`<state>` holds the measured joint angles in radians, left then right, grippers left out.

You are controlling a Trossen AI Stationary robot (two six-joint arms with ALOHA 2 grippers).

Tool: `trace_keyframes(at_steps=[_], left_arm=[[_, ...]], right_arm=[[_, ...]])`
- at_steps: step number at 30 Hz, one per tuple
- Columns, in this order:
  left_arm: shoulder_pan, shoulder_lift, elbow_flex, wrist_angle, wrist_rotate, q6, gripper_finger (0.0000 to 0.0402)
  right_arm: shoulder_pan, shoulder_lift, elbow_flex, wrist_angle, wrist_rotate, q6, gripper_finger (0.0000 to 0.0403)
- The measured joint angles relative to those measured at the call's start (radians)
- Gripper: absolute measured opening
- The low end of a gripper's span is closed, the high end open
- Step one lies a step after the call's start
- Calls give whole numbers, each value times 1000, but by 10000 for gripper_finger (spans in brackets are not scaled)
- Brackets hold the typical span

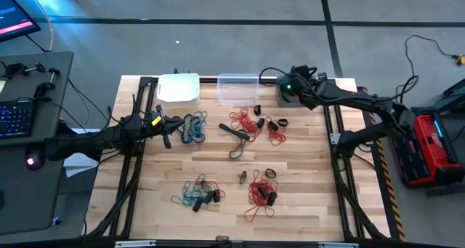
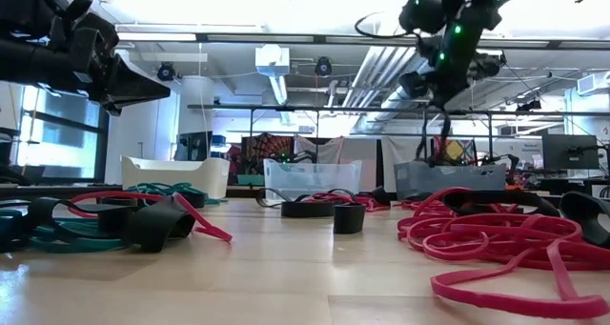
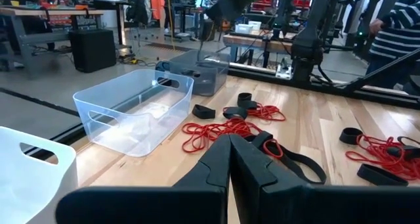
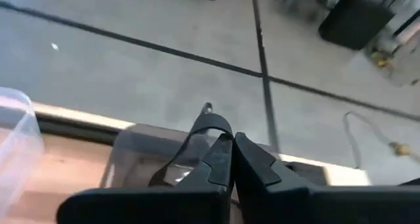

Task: Sort rubber bands into baskets
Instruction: Put the black rubber band into the black bin

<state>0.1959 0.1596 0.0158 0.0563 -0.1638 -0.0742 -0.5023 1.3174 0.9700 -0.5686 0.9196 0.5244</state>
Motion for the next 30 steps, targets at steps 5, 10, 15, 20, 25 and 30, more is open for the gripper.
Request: trace_keyframes(at_steps=[5,10,15,20,25,30], left_arm=[[0,0,0,0,0,0,0],[0,0,0,0,0,0,0],[0,0,0,0,-4,7,0],[0,0,0,0,-4,8,0],[0,0,0,1,-7,10,0],[0,0,0,1,-7,8,0]], right_arm=[[-54,0,-68,135,-54,22,0],[-105,2,-136,184,-110,79,0],[-153,5,-212,251,-148,90,0],[-201,5,-261,253,-195,108,0],[-197,5,-264,311,-251,87,0],[-158,5,-264,460,-260,44,0]])
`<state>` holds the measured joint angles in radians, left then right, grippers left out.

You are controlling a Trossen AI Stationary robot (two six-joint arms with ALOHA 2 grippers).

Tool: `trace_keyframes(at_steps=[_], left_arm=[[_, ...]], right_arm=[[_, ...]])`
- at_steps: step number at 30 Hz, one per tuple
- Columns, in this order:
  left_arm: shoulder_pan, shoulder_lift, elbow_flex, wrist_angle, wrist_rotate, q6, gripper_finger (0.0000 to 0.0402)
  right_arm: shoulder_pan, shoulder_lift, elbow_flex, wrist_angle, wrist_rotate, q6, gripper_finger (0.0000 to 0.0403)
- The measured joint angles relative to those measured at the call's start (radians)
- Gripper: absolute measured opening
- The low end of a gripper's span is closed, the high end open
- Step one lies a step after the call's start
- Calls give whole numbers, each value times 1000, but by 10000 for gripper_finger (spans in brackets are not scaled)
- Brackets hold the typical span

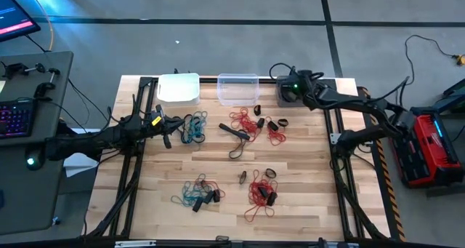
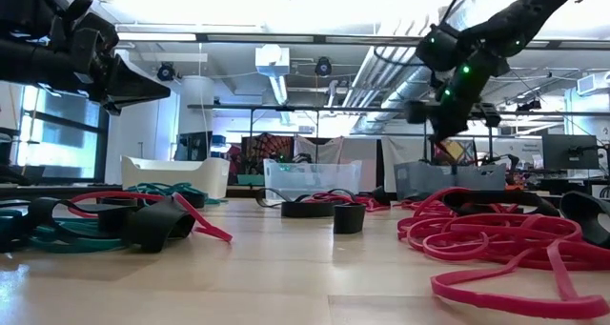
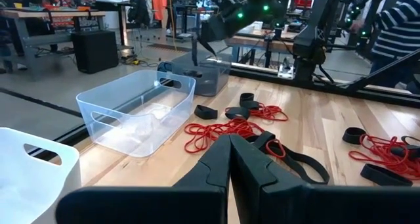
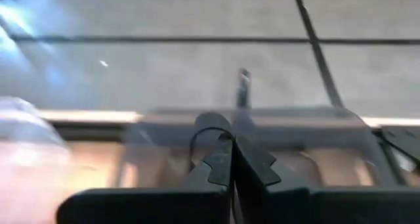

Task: Sort rubber bands into baskets
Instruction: Put the black rubber band into the black bin

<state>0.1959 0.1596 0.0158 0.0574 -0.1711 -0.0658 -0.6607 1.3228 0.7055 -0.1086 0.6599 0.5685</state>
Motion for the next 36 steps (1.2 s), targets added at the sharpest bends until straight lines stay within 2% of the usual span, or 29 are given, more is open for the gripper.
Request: trace_keyframes(at_steps=[13,20,36], left_arm=[[0,0,0,1,-1,8,0],[0,0,0,1,-21,18,0],[0,0,0,1,-26,18,0]], right_arm=[[18,0,0,129,1,7,0],[20,0,0,143,-17,10,0],[-35,104,0,-10,-69,7,7]])
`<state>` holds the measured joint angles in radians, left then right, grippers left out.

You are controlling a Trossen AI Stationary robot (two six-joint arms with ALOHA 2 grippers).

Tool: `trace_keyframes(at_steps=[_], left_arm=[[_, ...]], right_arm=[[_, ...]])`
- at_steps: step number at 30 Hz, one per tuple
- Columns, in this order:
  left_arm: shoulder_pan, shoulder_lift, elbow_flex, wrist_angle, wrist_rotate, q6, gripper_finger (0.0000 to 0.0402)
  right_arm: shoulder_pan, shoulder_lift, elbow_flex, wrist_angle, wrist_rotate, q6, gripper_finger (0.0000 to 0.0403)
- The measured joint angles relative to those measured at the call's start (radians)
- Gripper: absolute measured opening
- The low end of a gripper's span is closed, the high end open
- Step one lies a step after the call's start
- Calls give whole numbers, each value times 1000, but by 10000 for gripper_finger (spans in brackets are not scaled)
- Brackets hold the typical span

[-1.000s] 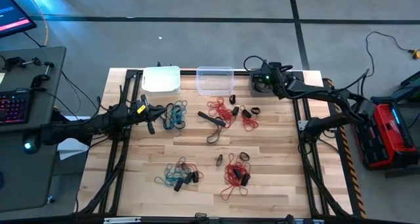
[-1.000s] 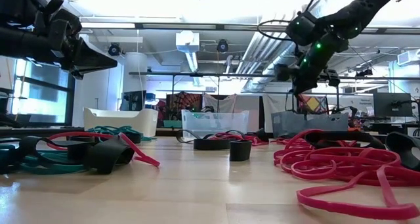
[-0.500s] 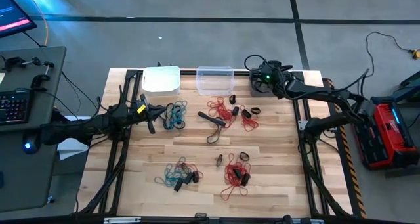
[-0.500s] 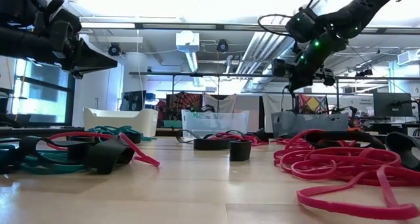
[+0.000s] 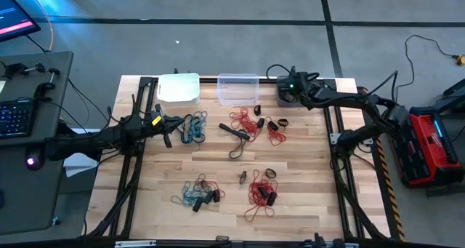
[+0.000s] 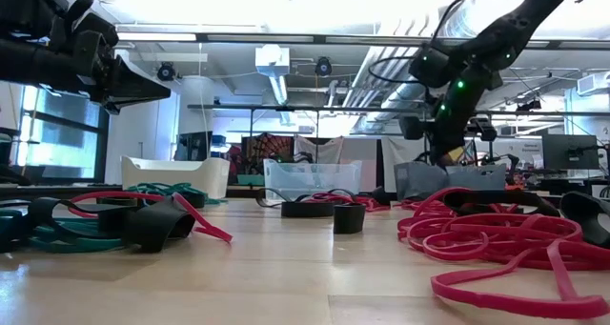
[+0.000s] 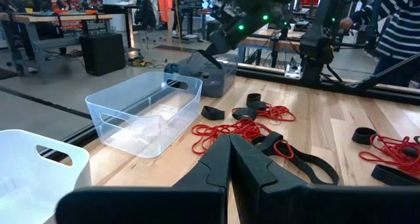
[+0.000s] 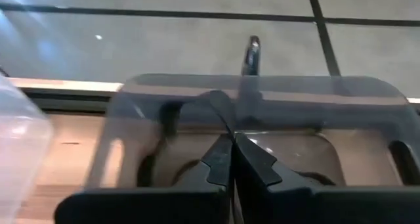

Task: Sort rubber bands into baskets
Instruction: Put the black rubber band into the black bin

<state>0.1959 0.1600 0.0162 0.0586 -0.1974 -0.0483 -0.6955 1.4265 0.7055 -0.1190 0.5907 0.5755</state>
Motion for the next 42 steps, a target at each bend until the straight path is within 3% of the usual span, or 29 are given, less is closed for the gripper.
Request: trace_keyframes(at_steps=[11,20,27,32,36,42], left_arm=[[0,0,0,0,0,-3,0],[0,0,0,0,0,-3,0],[0,0,0,22,0,-3,0],[0,0,0,22,0,-3,0],[0,0,0,22,0,-3,0],[0,0,0,21,0,-3,0]], right_arm=[[-39,0,0,-42,43,-45,106],[-57,-2,12,-105,49,-103,119],[-44,-2,182,-302,-93,-250,119],[17,-3,274,-328,-300,-389,119],[92,-3,301,-310,-428,-448,119],[234,-3,279,-285,-497,-505,119]])
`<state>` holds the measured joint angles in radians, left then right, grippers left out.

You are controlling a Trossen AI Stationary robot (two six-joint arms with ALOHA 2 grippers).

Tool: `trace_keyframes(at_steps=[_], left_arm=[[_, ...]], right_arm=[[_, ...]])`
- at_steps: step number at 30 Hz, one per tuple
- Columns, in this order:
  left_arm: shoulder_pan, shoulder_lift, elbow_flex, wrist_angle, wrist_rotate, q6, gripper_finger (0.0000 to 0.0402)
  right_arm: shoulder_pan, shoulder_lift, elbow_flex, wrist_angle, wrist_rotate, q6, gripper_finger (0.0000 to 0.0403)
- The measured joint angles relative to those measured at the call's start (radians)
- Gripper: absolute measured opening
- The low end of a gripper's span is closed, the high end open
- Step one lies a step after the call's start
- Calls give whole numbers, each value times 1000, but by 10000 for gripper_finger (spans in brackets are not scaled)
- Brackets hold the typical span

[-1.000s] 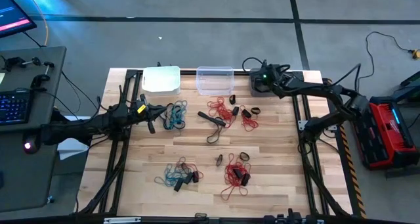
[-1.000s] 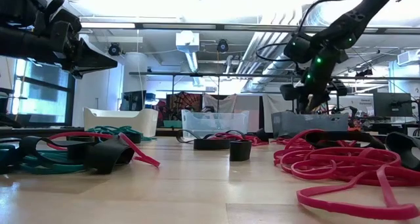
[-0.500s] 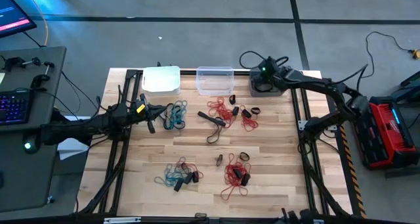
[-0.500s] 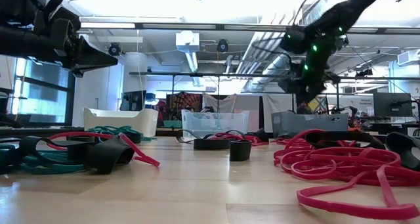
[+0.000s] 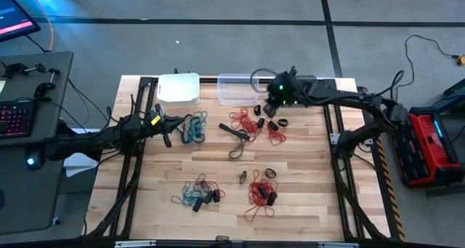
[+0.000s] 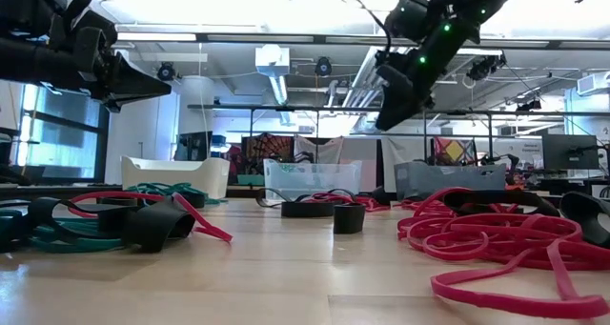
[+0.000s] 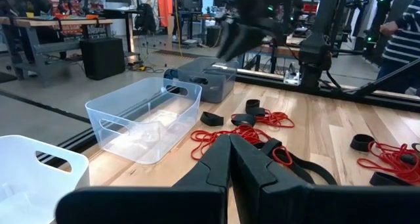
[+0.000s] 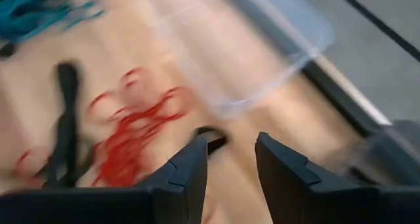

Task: Sort rubber bands into baskets
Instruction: Put the black rubber band into the black bin

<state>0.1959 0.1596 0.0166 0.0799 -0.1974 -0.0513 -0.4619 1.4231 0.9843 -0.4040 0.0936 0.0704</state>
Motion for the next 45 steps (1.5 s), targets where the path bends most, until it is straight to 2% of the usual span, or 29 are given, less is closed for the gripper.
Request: trace_keyframes(at_steps=[7,16,26,36,39,45], left_arm=[[0,0,0,-1,0,0,0],[0,0,0,-5,0,1,0],[0,0,0,-5,0,3,0],[0,0,0,-7,0,2,0],[0,0,0,-8,0,2,0],[0,0,0,-8,0,1,0]], right_arm=[[156,21,-18,-1,10,-16,119],[304,154,-19,2,76,-207,119],[326,288,-19,5,253,-299,119],[324,357,-19,49,284,-367,116],[323,358,-19,47,284,-364,97],[323,358,-18,42,273,-360,10]])
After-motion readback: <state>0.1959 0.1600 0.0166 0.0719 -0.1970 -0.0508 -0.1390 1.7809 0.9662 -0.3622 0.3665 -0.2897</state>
